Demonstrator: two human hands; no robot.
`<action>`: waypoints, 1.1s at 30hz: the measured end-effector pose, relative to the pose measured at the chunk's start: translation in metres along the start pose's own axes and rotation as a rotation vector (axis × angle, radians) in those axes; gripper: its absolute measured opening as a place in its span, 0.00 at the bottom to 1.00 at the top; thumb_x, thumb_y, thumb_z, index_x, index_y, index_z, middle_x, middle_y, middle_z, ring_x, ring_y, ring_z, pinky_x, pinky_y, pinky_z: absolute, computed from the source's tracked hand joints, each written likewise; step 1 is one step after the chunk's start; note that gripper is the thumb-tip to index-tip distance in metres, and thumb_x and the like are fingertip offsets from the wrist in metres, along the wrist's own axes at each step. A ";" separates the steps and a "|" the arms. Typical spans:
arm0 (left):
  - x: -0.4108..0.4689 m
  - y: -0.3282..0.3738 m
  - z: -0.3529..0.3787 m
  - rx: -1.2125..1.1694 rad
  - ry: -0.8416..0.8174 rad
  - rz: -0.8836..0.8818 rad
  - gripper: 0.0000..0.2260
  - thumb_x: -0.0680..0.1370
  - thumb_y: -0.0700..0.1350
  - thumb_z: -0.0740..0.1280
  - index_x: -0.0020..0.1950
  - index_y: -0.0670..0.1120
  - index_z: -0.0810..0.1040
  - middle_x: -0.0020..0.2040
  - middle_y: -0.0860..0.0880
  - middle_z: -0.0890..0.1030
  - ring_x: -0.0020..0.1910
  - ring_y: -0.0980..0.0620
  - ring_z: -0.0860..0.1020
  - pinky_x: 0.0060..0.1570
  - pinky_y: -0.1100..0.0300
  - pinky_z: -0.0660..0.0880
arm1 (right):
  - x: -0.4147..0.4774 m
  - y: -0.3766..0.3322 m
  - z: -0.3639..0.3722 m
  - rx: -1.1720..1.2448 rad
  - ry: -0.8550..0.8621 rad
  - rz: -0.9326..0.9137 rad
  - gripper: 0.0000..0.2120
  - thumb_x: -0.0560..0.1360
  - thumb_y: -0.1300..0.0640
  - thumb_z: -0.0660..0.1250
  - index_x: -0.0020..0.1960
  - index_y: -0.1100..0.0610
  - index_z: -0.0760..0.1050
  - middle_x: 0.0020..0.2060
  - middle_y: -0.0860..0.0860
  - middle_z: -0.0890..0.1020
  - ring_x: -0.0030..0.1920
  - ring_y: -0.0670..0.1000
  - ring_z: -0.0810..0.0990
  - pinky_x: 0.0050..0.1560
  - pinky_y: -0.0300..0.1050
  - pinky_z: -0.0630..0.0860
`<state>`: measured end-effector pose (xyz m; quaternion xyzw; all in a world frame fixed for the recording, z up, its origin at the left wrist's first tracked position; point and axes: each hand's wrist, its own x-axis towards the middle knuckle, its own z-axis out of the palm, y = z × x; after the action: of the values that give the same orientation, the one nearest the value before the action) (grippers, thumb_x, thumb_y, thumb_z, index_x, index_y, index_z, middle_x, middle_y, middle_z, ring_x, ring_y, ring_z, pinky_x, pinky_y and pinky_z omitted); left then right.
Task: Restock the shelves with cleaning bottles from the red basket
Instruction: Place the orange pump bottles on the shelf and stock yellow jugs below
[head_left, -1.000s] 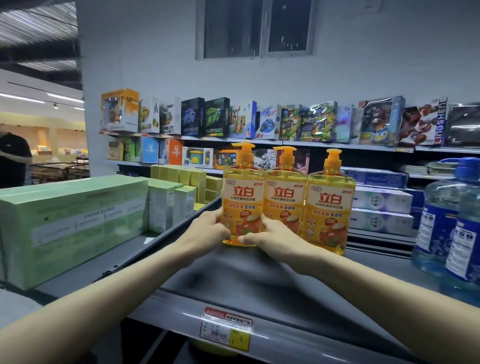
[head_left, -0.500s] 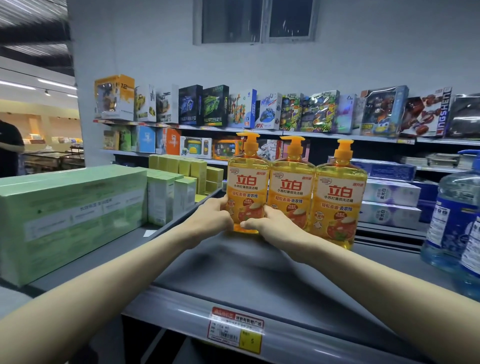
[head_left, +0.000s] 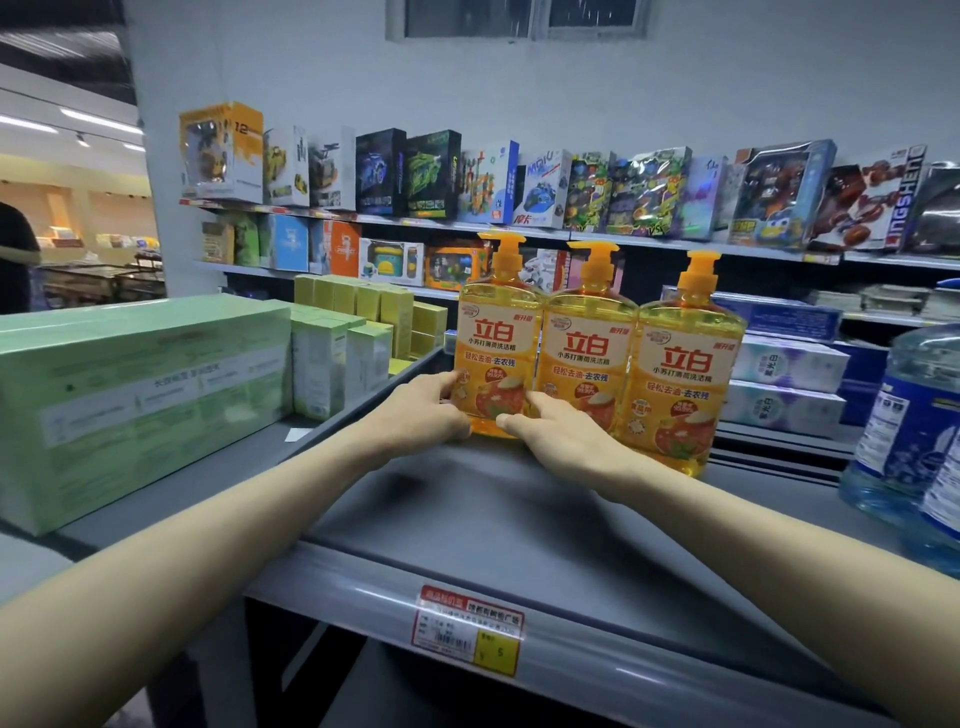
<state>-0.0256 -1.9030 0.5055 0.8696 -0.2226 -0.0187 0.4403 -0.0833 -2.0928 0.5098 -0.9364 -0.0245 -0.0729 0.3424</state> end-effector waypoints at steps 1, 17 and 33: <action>-0.002 0.003 0.001 0.075 0.005 -0.010 0.33 0.75 0.42 0.72 0.80 0.53 0.71 0.72 0.51 0.81 0.69 0.50 0.79 0.70 0.53 0.76 | -0.005 0.000 -0.004 -0.067 -0.034 -0.007 0.25 0.87 0.45 0.59 0.81 0.52 0.66 0.79 0.51 0.71 0.77 0.55 0.69 0.78 0.51 0.62; -0.122 0.200 0.158 0.636 0.007 0.232 0.17 0.82 0.55 0.65 0.70 0.53 0.79 0.60 0.50 0.84 0.56 0.49 0.82 0.56 0.46 0.83 | -0.243 0.085 -0.170 -0.566 0.150 0.085 0.25 0.81 0.33 0.55 0.68 0.45 0.76 0.64 0.49 0.82 0.63 0.54 0.80 0.63 0.58 0.78; -0.302 0.430 0.532 0.490 -0.025 0.837 0.12 0.82 0.57 0.59 0.59 0.52 0.76 0.50 0.51 0.82 0.51 0.44 0.82 0.39 0.53 0.70 | -0.642 0.274 -0.304 -0.914 0.416 0.602 0.22 0.84 0.37 0.54 0.70 0.48 0.73 0.62 0.47 0.81 0.64 0.53 0.78 0.63 0.54 0.74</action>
<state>-0.5789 -2.4044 0.4641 0.7831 -0.5565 0.2027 0.1897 -0.7277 -2.4959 0.4659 -0.9207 0.3445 -0.1579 -0.0928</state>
